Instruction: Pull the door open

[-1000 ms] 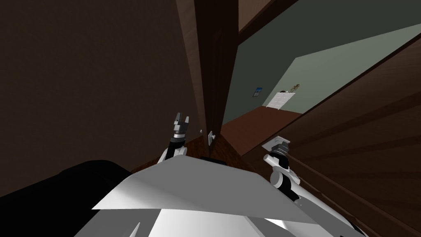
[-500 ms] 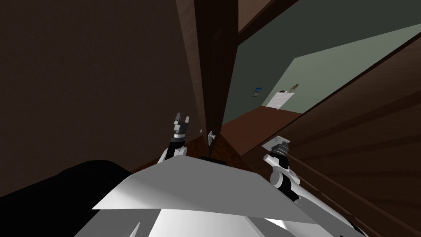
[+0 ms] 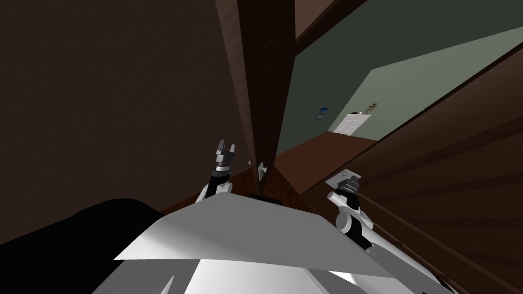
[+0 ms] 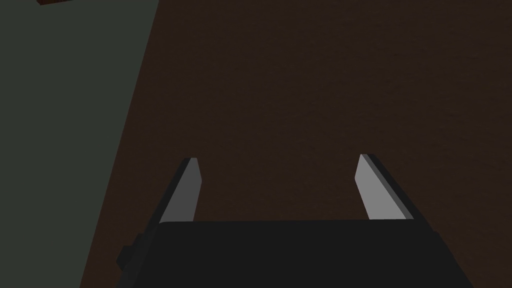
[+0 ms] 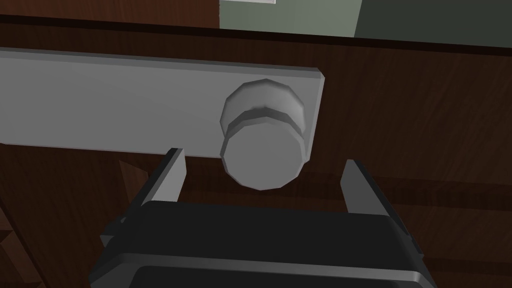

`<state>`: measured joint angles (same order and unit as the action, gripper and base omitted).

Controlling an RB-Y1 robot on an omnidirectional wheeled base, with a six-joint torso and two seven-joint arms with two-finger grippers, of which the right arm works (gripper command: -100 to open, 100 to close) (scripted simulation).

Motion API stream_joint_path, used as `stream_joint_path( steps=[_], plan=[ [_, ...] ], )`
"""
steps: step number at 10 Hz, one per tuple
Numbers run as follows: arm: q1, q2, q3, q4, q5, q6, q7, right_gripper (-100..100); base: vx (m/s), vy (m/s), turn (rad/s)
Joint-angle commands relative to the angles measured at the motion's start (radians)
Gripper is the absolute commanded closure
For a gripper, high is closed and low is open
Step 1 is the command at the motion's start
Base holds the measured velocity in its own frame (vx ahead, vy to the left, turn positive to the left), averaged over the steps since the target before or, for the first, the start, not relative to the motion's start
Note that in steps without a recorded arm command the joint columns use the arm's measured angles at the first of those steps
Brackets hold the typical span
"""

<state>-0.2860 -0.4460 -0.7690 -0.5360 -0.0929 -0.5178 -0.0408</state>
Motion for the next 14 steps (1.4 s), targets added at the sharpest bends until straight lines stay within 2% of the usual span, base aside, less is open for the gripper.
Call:
stream_joint_path(
  steps=[1,8,14],
  plan=[
    [0.000,0.000,0.000,0.000,0.000,0.000,0.000,-100,0.004,-0.013,0.038],
    [0.000,0.000,0.000,0.000,0.000,0.000,0.000,-100,-0.001,0.000,-0.005],
    [-0.001,-0.001,-0.004,0.002,-0.001,0.001,0.001,-100,-0.001,-0.030,0.038]
  ],
)
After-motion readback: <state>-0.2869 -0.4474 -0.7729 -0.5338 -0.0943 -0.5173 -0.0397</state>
